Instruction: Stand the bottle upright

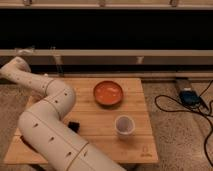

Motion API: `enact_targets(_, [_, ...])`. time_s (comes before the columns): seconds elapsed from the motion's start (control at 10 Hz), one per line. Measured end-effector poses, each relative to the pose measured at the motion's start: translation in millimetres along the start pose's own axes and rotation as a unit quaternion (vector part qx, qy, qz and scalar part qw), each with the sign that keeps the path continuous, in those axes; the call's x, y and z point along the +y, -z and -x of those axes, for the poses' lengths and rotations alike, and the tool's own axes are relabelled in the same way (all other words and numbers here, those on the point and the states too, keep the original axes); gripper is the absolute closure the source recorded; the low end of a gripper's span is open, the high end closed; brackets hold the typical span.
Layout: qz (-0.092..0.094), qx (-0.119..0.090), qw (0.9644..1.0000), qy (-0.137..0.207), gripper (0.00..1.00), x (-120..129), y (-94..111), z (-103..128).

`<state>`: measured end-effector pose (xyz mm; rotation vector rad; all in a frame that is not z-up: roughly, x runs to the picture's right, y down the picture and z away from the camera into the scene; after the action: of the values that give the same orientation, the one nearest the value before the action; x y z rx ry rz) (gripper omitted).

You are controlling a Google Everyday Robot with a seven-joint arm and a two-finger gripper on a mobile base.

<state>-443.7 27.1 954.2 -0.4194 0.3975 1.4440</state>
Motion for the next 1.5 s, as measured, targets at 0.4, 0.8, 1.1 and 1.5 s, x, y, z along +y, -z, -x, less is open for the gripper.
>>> enact_targets(0.4, [-0.001, 0.008, 0.9999, -0.007, 1.00, -38, 0, -19])
enact_targets(0.8, [0.012, 0.007, 0.9999, -0.002, 1.00, -84, 6, -59])
enact_targets(1.1, [0.022, 0.001, 0.9998, -0.002, 1.00, -120, 12, -94])
enact_targets(1.5, [0.033, -0.005, 0.9994, 0.002, 0.93, -159, 23, -128])
